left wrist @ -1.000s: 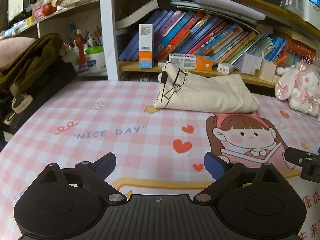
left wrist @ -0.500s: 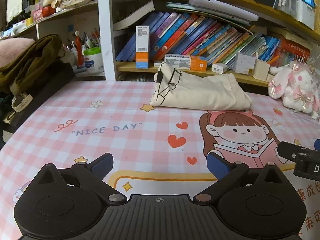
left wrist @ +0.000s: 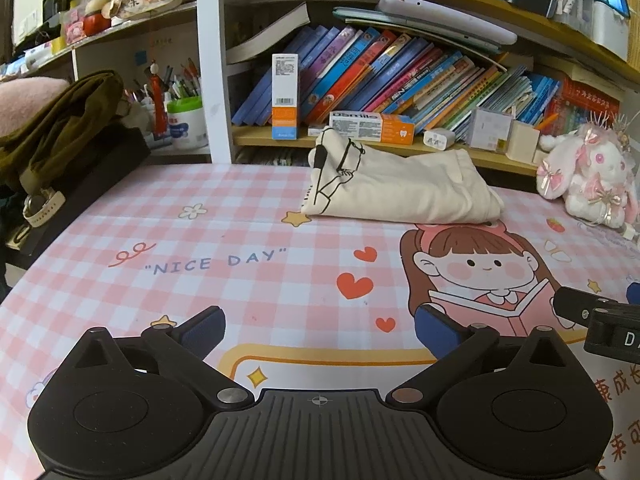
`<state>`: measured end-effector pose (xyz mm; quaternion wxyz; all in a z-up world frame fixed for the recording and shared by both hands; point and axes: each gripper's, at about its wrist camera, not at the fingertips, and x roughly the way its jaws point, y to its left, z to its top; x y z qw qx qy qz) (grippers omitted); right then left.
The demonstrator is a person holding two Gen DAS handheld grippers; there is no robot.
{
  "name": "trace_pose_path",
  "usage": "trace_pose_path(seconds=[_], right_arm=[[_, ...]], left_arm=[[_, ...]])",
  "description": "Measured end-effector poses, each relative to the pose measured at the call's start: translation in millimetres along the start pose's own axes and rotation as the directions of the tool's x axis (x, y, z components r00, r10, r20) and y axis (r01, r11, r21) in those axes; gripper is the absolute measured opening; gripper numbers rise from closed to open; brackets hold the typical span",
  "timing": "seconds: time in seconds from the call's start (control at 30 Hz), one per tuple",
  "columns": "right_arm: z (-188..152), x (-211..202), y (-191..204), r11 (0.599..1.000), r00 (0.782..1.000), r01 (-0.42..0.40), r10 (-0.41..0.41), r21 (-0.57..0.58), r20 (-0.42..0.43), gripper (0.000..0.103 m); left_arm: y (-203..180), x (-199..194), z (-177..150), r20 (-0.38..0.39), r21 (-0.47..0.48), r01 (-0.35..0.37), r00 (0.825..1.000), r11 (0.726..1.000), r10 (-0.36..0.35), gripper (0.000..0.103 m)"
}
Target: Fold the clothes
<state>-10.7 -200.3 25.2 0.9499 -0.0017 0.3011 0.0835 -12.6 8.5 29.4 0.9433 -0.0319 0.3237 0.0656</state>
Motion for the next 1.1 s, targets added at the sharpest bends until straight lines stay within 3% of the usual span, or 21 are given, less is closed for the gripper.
trace_pose_path(seconds=[1.1], right_arm=[[-0.6, 7.9, -1.1, 1.000, 1.000, -0.008, 0.008, 0.012, -0.023, 0.103]], left_arm=[[-3.6, 4.4, 1.4, -0.018, -0.005, -0.001, 1.000, 1.000, 0.001, 0.103]])
